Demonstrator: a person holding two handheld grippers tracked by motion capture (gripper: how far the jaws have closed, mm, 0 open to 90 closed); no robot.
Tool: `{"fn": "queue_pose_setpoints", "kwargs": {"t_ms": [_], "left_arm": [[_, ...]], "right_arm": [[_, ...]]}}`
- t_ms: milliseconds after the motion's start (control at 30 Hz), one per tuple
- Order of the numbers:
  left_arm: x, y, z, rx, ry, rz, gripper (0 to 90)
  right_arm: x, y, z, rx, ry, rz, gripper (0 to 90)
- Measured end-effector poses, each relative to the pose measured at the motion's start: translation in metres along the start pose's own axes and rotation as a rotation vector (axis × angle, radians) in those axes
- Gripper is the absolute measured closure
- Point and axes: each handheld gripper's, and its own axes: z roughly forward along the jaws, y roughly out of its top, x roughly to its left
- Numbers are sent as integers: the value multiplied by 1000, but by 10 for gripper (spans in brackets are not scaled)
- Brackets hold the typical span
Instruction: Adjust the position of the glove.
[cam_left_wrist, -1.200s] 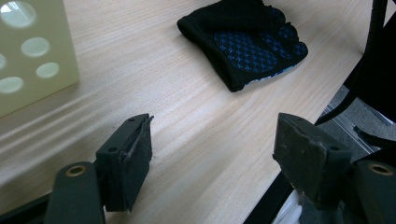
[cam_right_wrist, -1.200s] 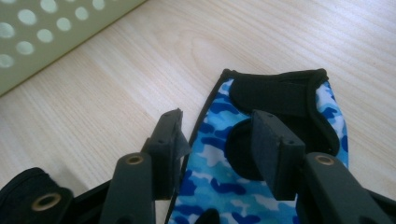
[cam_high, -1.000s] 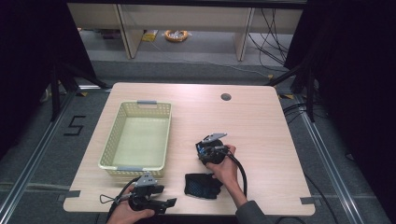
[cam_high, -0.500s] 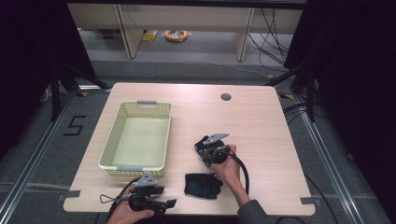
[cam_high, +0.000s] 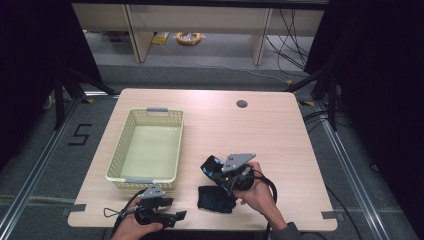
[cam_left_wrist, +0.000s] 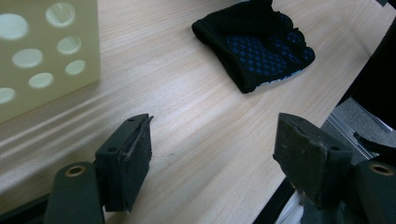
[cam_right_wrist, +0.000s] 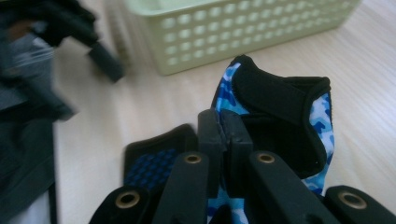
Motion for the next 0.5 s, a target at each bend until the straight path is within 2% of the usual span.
{"fn": "queue_pose_setpoints", "kwargs": {"t_ms": [33,67,100,133,167,233,467,500], "left_arm": [[0,0,0,2,-2,-1,272],[0,0,-1,8,-4,1,272],[0,0,-1,8,-4,1,272],[0,0,0,2,0,0,272],[0,0,1,-3,-3,-5,272],[0,0,1,-1,-2,-4,272],[1,-1,1,9,2,0,272],[1,-1,1,12,0,0,271]], "right_arm": [[10,-3,-2,-2,31,-26,886],[14,-4,-3,7,38,-21,885],[17,-5,-3,6,54,-48,885],[17,-5,-3,6,54,-48,885],[23,-7,-3,7,83,-59,885],[26,-9,-2,12,103,-77,885],[28,-18,3,54,118,-101,884],[30,-21,4,76,116,-107,884]]}}
